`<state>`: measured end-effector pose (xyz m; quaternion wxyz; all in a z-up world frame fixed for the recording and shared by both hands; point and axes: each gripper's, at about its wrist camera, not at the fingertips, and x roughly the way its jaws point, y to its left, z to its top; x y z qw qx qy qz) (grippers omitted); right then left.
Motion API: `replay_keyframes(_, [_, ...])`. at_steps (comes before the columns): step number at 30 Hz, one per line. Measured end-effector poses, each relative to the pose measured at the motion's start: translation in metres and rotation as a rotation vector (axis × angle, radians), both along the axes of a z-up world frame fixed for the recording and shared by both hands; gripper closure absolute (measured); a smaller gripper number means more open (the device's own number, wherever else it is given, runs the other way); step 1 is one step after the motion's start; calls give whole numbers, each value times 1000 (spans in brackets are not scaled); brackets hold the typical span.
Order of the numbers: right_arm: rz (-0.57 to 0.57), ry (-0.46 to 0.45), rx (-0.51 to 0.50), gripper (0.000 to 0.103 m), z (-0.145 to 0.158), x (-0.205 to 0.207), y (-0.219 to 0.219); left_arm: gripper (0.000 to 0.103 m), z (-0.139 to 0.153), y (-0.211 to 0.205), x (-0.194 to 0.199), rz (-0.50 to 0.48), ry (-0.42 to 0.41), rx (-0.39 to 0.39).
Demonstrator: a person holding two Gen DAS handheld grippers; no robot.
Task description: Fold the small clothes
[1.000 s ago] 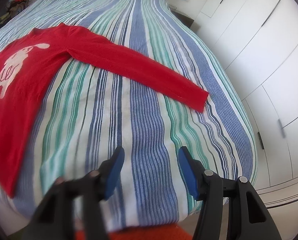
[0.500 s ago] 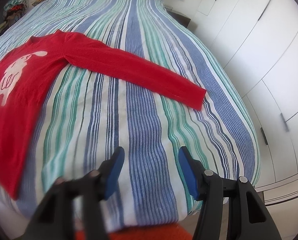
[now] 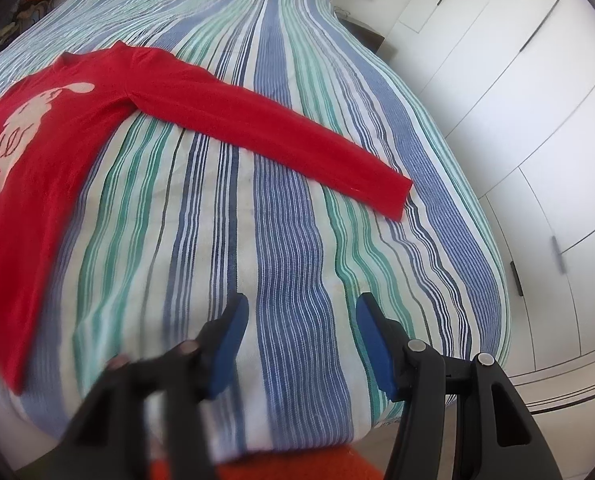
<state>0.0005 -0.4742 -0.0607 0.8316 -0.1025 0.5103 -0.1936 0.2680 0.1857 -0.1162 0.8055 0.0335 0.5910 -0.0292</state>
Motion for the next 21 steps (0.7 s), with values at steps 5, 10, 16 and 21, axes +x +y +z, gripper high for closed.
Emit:
replay_keyframes(5, [-5,8,1,47,-1,2,-2,103,15,2,1,58,-100,118])
replay_keyframes(10, [1,11,-8,47,-2,3,-1,103,26,40,5,184,-94,7])
replay_keyframes(16, [-4,5,-2,47,-1,1,-3,48,31,37,-6,54,-60,-99])
replay_keyframes(21, [4,14,-7,47,-2,3,-1,49,3,3,-5,-56,-24,61])
